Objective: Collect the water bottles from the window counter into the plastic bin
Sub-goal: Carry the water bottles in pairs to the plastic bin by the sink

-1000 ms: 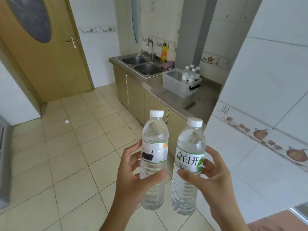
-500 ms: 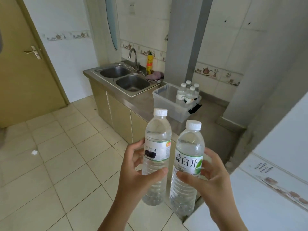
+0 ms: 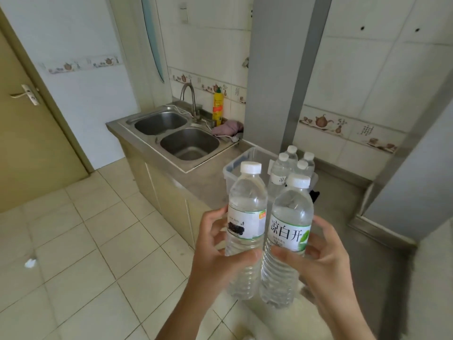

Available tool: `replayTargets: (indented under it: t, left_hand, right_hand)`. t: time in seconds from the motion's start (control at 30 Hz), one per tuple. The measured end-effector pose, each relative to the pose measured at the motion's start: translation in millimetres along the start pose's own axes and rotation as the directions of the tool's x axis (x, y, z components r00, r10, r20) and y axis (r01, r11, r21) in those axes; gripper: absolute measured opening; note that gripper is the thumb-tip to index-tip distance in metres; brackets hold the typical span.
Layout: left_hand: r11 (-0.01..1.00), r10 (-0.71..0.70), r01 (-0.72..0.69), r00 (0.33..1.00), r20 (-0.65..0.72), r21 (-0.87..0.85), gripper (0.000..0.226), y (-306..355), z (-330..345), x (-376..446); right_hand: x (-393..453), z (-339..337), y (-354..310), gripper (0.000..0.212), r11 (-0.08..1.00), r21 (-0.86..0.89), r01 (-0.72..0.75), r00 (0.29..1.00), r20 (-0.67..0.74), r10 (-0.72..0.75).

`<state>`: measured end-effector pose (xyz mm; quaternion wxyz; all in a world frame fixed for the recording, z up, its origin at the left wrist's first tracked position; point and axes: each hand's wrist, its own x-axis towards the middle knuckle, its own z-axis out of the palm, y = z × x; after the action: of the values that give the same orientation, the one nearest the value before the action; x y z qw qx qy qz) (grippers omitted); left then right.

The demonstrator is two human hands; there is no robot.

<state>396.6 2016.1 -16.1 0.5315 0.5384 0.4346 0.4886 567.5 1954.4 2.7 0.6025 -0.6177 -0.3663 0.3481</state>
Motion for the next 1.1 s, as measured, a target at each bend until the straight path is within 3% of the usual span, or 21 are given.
replayTargets:
  t: [0.23,0.4,0.6,0.83,1.1]
  left_hand:
    - [0.997,0.068,-0.072,0.992,0.105,0.03,0.084,-8.1,50.4,135.0]
    - [0.989,0.123,-0.137,0.969,0.213,0.05,0.098,-18.3,85.4,214.0]
    - [0.996,0.023,-0.051,0.937,0.349,0.071,0.084,-52.3,109.5,291.9]
    - [0.994,-0.111,0.096,0.875,0.471,0.057,0.089,-105.3,111.6,317.4]
    - [0.98,-0.174,0.101,0.853,0.492,0.172,0.08,-144.2,108.9,316.4]
  right_hand:
    - [128.1,-1.4,-4.1,0.086,0.998,-0.042,0.037,0.998,-0.056,-0.039]
    - [191.3,-4.1,0.2,0.081,0.997,-0.045,0.057,0.989,-0.133,-0.062]
    - [239.2,5.1,22.2,0.084,0.993,-0.113,0.038,0.974,-0.218,-0.062]
    - [252.7,20.0,62.9,0.08,0.981,-0.189,-0.035,0.951,-0.309,-0.025]
    - [240.9,37.2,100.3,0.078,0.932,-0.298,-0.207,0.911,-0.406,0.072]
